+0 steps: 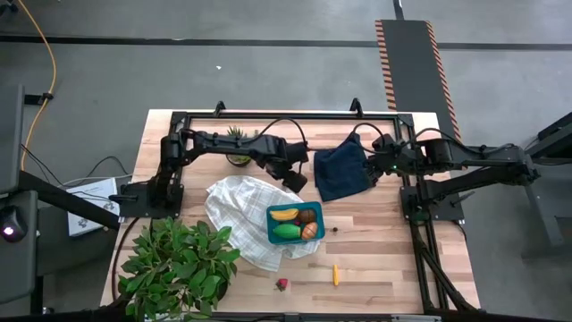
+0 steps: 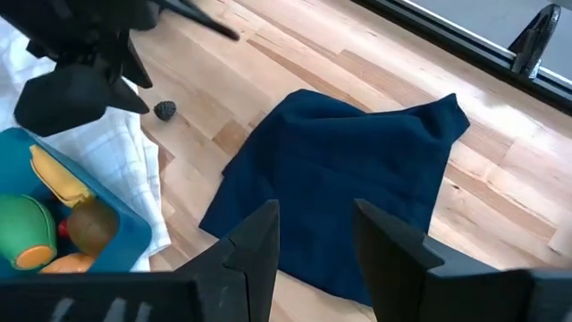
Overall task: Pick and placing Produce into tupperware
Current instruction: Put the blackberry into the blue bin
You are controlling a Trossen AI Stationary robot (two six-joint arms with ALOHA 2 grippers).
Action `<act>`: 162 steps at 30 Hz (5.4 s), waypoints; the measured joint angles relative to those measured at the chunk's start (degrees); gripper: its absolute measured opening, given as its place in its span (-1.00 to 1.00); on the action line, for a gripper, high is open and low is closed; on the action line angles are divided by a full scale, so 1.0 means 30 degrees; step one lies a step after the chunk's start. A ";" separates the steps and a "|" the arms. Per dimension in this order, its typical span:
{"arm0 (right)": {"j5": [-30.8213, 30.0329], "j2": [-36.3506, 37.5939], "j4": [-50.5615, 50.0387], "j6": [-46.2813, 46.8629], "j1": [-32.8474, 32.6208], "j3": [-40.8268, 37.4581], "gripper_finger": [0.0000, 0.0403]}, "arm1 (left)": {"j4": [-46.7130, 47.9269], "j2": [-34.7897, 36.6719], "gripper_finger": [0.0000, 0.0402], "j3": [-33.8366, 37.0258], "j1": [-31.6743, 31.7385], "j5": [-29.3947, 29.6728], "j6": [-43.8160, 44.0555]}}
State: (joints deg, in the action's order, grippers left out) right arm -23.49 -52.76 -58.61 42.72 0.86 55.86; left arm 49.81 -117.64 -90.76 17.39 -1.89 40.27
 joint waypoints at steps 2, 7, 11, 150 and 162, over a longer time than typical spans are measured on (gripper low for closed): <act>0.0036 -0.0001 -0.0003 -0.0185 0.0000 0.0000 -0.34 | 0.0036 0.0000 -0.16 0.0000 0.0080 0.0010 0.1085; 0.0401 -0.0001 0.0004 -0.0557 0.0000 0.0000 -0.34 | -0.0357 -0.0255 -0.07 -0.0015 0.0071 0.0002 0.2254; 0.0388 -0.0004 0.0274 -0.1441 0.0000 0.0000 -0.34 | 0.0057 -0.0384 -0.01 -0.0025 0.0071 -0.0010 0.3258; 0.1655 -0.0040 0.3328 -0.4195 0.0007 0.0000 -0.34 | 0.6639 -0.1676 -0.58 -0.9539 0.0093 0.1007 -0.2919; 0.1396 -0.0040 0.3330 -0.3496 0.0321 0.0000 -0.34 | 0.9013 -0.1610 -0.58 -1.2041 0.0071 0.0641 -0.4861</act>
State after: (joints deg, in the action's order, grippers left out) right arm -19.30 -52.88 -48.62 32.23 1.83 55.86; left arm 76.85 -122.48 -126.88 17.61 0.03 25.69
